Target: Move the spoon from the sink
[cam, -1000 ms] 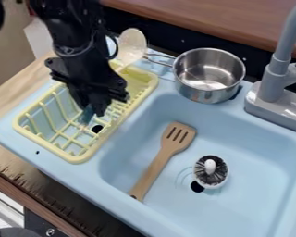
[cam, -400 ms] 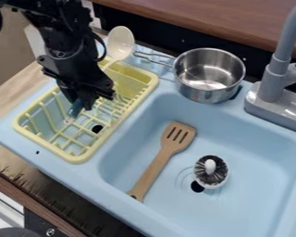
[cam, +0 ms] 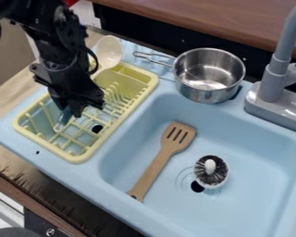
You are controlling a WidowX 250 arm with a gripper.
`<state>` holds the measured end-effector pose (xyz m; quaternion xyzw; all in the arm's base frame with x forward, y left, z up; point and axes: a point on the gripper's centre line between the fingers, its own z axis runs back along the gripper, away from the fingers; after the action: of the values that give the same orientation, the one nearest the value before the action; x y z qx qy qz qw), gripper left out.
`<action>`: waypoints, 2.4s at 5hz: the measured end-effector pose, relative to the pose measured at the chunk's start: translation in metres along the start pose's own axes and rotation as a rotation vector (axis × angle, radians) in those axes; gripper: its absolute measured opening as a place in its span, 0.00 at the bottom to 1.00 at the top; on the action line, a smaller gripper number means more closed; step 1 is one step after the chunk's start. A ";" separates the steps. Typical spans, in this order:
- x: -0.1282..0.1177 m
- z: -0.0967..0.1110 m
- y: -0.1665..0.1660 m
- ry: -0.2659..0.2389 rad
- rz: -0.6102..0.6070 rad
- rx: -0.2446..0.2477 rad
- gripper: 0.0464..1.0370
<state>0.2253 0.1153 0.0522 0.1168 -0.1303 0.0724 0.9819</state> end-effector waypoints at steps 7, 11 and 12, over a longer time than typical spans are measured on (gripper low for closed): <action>-0.032 -0.011 0.002 0.185 0.001 0.017 0.97; -0.023 0.030 -0.033 0.166 0.043 -0.036 0.96; -0.020 0.037 -0.046 0.157 0.018 -0.061 0.96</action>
<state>0.2052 0.0593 0.0716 0.0799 -0.0560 0.0861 0.9915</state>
